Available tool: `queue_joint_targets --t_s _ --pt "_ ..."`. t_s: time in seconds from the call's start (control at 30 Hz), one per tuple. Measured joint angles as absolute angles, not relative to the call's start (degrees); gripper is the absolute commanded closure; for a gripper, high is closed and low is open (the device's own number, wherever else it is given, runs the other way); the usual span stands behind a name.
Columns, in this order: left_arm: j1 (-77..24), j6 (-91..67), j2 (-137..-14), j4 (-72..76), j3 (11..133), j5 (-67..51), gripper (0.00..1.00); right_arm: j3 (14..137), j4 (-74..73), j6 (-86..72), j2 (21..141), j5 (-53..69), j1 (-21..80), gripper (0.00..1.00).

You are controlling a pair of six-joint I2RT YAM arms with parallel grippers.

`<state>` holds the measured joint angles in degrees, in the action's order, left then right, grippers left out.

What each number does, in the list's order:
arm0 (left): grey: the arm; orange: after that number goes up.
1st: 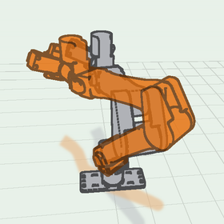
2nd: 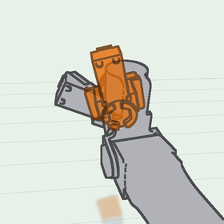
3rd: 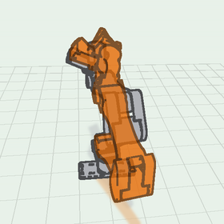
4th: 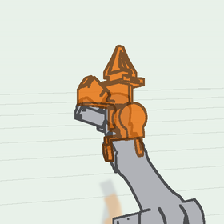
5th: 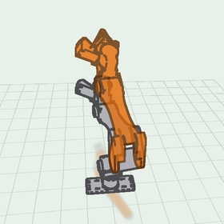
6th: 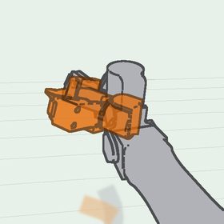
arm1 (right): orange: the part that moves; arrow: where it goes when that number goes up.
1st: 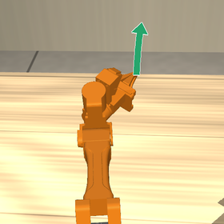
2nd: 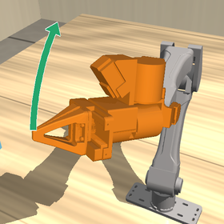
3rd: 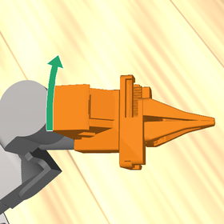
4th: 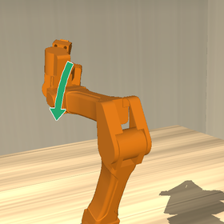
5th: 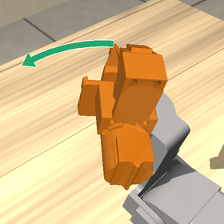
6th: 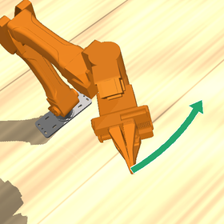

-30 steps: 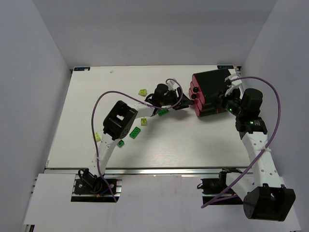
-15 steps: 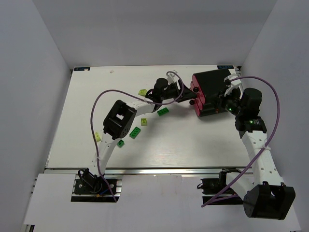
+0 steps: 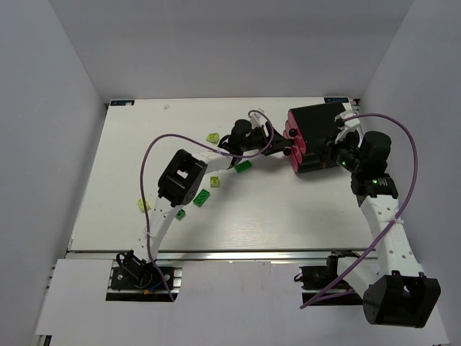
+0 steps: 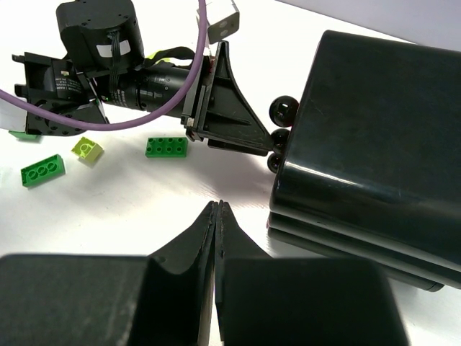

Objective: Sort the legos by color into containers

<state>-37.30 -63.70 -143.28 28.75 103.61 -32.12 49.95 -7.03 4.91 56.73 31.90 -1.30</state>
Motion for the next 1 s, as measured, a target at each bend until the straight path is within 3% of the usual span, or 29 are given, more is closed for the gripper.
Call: queue_joint_targets --t_s 0.73,1.0 --pt "-37.3 -67.5 -147.7 31.7 107.7 -30.5 0.39 50.0 -7.0 5.0 56.7 31.6 -1.4 1.00" --pt "-37.3 -69.5 -147.9 32.7 108.6 -30.3 0.61 50.0 -7.0 5.1 56.7 31.5 -1.4 1.00"
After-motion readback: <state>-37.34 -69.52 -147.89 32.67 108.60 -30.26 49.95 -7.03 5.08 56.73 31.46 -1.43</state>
